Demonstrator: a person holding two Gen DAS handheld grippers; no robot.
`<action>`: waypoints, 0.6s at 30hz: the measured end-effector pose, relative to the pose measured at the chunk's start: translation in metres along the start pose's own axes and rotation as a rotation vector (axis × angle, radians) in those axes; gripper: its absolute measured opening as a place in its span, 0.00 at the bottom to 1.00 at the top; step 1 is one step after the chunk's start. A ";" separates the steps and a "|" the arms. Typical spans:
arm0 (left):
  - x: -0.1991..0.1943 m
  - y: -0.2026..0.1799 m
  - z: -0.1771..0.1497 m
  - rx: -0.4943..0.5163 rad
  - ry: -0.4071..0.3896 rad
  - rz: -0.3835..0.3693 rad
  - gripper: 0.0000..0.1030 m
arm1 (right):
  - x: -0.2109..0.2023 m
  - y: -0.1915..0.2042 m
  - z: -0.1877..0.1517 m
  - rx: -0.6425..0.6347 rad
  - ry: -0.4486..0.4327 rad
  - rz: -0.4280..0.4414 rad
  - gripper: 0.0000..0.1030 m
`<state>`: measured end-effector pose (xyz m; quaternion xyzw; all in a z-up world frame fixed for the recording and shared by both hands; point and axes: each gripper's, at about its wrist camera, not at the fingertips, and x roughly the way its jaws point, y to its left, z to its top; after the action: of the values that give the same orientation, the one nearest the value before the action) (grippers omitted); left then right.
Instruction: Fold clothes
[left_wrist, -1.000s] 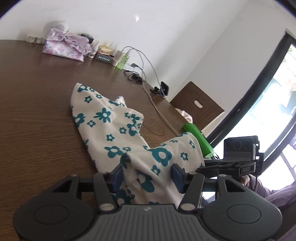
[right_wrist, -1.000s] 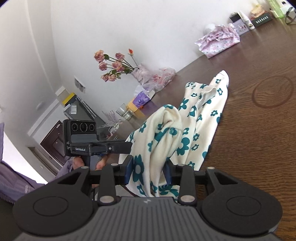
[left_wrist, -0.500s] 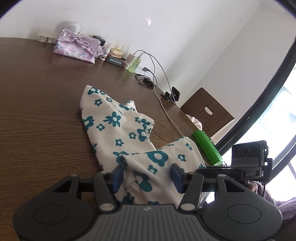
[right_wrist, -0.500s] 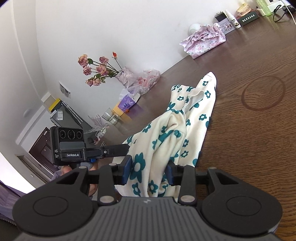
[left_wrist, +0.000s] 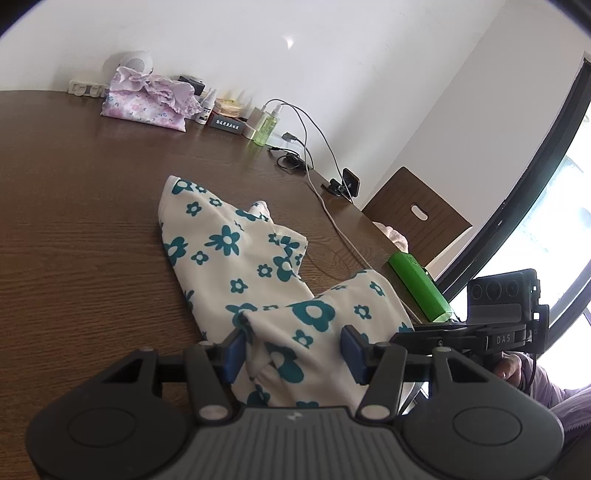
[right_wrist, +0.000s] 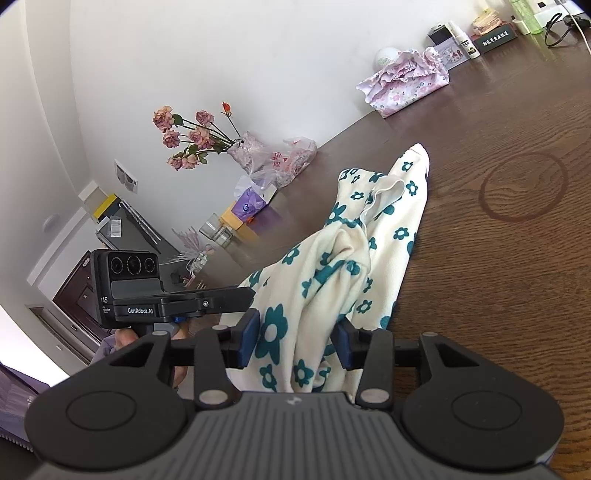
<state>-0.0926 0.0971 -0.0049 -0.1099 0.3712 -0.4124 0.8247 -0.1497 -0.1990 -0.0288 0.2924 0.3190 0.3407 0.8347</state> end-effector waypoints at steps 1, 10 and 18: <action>0.000 0.000 0.000 0.001 0.000 0.000 0.52 | 0.000 0.000 0.000 0.000 0.000 0.000 0.41; 0.000 0.000 0.000 0.008 0.003 0.000 0.52 | 0.000 -0.001 0.000 -0.001 0.001 -0.002 0.43; 0.000 -0.001 -0.001 0.011 0.004 0.002 0.52 | 0.000 -0.001 -0.001 -0.001 0.000 -0.002 0.43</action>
<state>-0.0935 0.0969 -0.0051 -0.1043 0.3704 -0.4140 0.8249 -0.1496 -0.1992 -0.0299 0.2918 0.3192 0.3399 0.8351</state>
